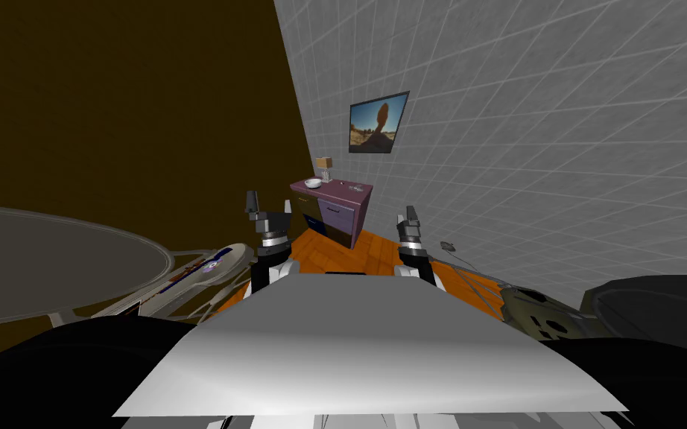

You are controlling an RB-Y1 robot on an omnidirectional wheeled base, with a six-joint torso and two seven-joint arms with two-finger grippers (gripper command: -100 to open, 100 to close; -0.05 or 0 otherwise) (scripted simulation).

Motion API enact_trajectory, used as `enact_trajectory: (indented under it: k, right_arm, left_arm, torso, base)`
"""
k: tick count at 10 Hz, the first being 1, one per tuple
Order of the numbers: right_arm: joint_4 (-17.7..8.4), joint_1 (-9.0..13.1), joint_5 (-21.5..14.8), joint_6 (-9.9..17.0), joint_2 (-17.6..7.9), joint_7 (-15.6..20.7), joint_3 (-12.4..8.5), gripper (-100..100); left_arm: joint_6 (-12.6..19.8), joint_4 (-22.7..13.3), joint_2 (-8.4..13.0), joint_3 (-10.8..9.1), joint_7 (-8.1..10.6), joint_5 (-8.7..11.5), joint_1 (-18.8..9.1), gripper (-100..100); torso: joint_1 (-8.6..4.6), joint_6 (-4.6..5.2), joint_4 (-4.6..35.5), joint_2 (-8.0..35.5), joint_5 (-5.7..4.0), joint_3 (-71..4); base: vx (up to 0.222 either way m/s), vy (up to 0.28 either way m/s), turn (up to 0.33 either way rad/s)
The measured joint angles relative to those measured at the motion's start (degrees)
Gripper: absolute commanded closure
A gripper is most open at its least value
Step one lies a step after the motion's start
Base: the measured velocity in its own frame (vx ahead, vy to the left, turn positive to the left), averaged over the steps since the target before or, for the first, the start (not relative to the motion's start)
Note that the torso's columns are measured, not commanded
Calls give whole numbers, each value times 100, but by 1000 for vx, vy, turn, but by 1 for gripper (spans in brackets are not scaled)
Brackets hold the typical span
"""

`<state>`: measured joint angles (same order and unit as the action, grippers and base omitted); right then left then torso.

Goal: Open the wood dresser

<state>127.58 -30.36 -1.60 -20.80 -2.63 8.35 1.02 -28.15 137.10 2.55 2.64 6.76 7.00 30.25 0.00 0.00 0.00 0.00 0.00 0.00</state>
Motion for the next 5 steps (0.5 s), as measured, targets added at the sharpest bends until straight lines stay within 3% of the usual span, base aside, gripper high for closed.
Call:
enact_trajectory:
  k: [2,5]
  right_arm:
    - [0,0,0,0,0,0,0,0]
    - [1,0,0,0,0,0,0,0]
  left_arm:
    - [0,0,0,0,0,0,0,0]
    - [0,1,0,0,0,0,0,0]
  torso:
    - [0,0,600,597,0,-1200]
    - [0,0,1846,1845,0,-3692]
  base:
    - [0,0,0]
    - [0,0,0]
